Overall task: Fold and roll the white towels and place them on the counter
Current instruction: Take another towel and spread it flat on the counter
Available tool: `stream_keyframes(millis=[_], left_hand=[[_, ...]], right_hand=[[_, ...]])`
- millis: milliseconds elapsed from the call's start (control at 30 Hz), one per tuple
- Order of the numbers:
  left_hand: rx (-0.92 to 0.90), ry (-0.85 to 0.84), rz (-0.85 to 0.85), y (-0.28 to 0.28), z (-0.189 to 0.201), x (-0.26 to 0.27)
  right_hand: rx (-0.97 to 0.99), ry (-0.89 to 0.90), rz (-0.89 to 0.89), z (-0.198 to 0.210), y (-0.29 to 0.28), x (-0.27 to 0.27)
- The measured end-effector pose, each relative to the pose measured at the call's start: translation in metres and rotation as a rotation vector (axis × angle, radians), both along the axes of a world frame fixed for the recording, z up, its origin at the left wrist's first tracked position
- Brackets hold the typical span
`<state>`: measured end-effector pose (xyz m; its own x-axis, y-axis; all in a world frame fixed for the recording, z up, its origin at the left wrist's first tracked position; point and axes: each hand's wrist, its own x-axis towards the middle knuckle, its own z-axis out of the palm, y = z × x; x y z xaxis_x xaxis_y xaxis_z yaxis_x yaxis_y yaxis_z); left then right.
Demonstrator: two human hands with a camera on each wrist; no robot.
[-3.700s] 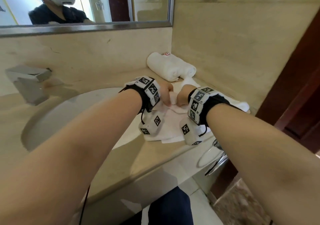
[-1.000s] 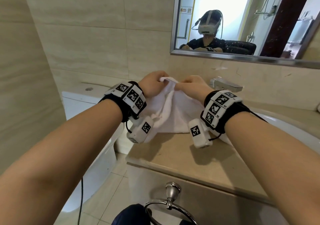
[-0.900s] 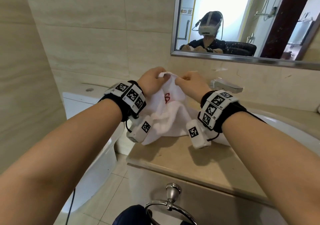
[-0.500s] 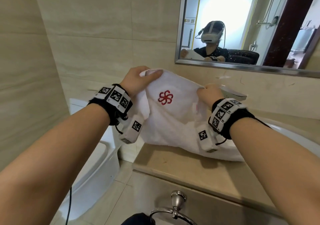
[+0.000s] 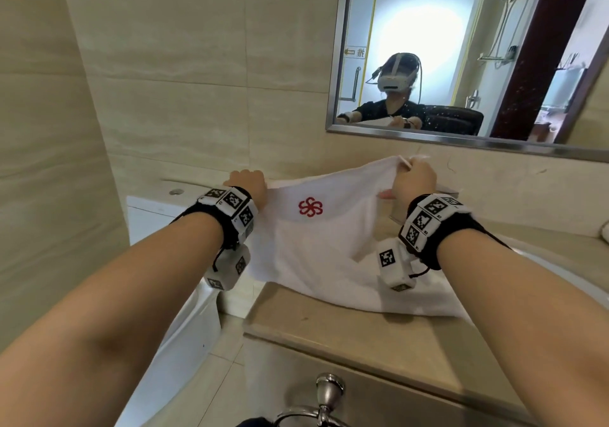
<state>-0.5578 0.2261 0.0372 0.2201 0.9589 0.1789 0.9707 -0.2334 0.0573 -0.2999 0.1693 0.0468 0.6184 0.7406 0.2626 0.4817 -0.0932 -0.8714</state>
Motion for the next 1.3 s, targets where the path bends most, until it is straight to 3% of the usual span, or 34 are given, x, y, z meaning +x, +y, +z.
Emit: stream_keyframes(millis=[67, 167, 233, 333, 400, 500, 567, 633, 667, 733, 867, 1000, 1200, 1300], left_hand=[[-0.013, -0.371, -0.044, 0.007, 0.004, 0.004], [-0.033, -1.055, -0.333, 0.002, 0.016, 0.025], [-0.184, -1.277, -0.482, -0.013, 0.029, 0.044], [-0.407, -1.098, -0.726, -0.028, 0.047, 0.065], [-0.326, -0.947, -0.751, -0.028, 0.054, 0.071], [-0.181, -1.116, -0.602, -0.026, 0.068, 0.069], [-0.185, -1.334, -0.569, -0.025, 0.083, 0.063], [-0.175, -1.474, -0.604, -0.027, 0.101, 0.06], [-0.151, -1.51, -0.618, -0.032, 0.112, 0.06], [-0.085, -1.521, -0.614, -0.044, 0.134, 0.063], [0.032, -1.53, -0.566, -0.067, 0.167, 0.072], [0.147, -1.587, -0.497, -0.075, 0.198, 0.073], [0.119, -1.354, -0.484, -0.091, 0.216, 0.074], [0.101, -1.279, -0.498, -0.101, 0.207, 0.08]], right_hand=[[0.072, 0.045, 0.125, 0.01, -0.003, -0.01], [0.088, -0.101, 0.308, 0.034, -0.01, -0.036], [0.14, -0.083, 0.354, 0.049, -0.012, -0.05], [0.262, 0.129, 0.41, 0.064, -0.011, -0.052], [0.337, 0.273, 0.503, 0.077, -0.023, -0.052], [0.385, 0.441, 0.679, 0.079, -0.031, -0.028], [0.113, 0.308, 0.711, 0.065, -0.036, -0.007], [-0.292, 0.021, 0.72, 0.045, -0.046, 0.003], [-0.449, -0.109, 0.719, 0.037, -0.053, 0.002], [-0.583, -0.255, 0.687, 0.022, -0.067, -0.008], [-0.577, -0.228, 0.622, 0.02, -0.081, -0.026], [-0.513, -0.064, 0.799, 0.056, -0.109, -0.038], [-0.206, 0.174, 0.947, 0.106, -0.157, -0.04], [-0.18, 0.233, 0.969, 0.109, -0.169, -0.038]])
